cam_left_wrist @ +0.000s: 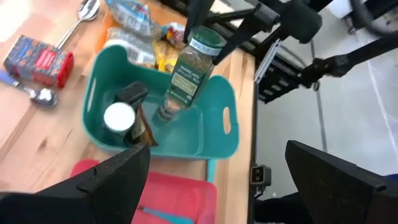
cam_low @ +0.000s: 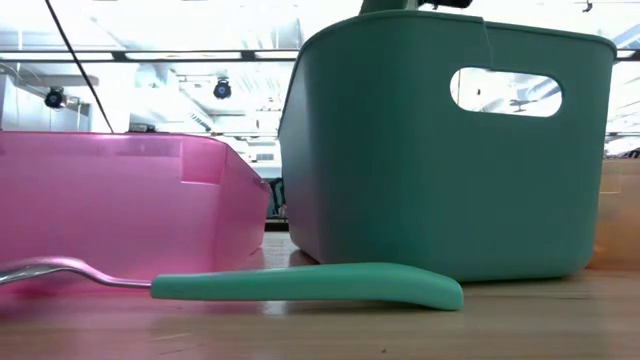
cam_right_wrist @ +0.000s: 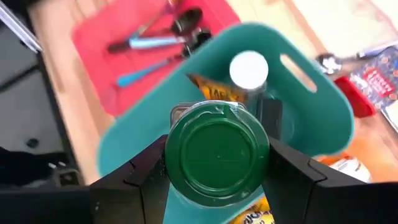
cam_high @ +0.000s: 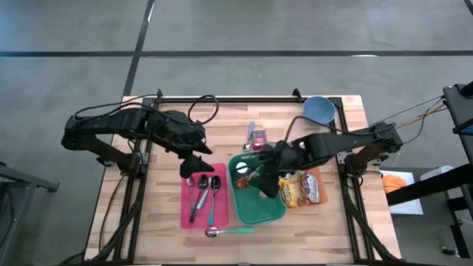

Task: Pick & Place Food Item
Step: Put the green seasoning bottle into the green bin

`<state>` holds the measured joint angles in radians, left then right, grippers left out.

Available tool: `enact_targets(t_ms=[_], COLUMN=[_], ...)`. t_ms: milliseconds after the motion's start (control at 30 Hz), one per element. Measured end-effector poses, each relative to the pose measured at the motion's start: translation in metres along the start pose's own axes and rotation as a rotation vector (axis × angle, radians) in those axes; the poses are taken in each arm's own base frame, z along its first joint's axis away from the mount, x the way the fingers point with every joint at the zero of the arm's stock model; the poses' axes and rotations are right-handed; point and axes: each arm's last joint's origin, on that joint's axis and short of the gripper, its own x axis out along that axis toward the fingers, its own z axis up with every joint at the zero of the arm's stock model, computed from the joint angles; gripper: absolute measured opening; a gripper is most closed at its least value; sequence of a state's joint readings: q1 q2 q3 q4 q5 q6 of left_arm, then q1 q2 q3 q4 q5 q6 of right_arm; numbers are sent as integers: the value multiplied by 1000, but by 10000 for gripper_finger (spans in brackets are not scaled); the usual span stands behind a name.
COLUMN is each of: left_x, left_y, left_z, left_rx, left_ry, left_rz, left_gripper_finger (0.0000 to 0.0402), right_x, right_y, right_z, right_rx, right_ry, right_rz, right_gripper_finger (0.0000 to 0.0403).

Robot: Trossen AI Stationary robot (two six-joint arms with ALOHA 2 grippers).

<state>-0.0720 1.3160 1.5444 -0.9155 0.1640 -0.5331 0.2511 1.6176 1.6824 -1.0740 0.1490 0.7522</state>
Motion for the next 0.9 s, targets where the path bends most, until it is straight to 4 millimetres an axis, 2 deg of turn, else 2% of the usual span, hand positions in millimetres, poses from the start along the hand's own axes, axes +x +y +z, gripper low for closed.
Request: enact_targets(t_ms=[433, 633, 900], left_x=[-2, -2, -2], left_y=[3, 5, 6], left_z=[-4, -8, -10], left_rx=[-19, -29, -31], left_ry=[25, 69, 77], left_rz=[41, 68, 77], left_gripper_finger=[373, 373, 373], right_x=[78, 97, 109], right_y=[9, 8, 9], right_z=[-12, -12, -13], right_rx=[-136, -207, -248], right_ry=[206, 187, 183], right_rz=[-142, -233, -243], right_gripper_finger=[197, 197, 197])
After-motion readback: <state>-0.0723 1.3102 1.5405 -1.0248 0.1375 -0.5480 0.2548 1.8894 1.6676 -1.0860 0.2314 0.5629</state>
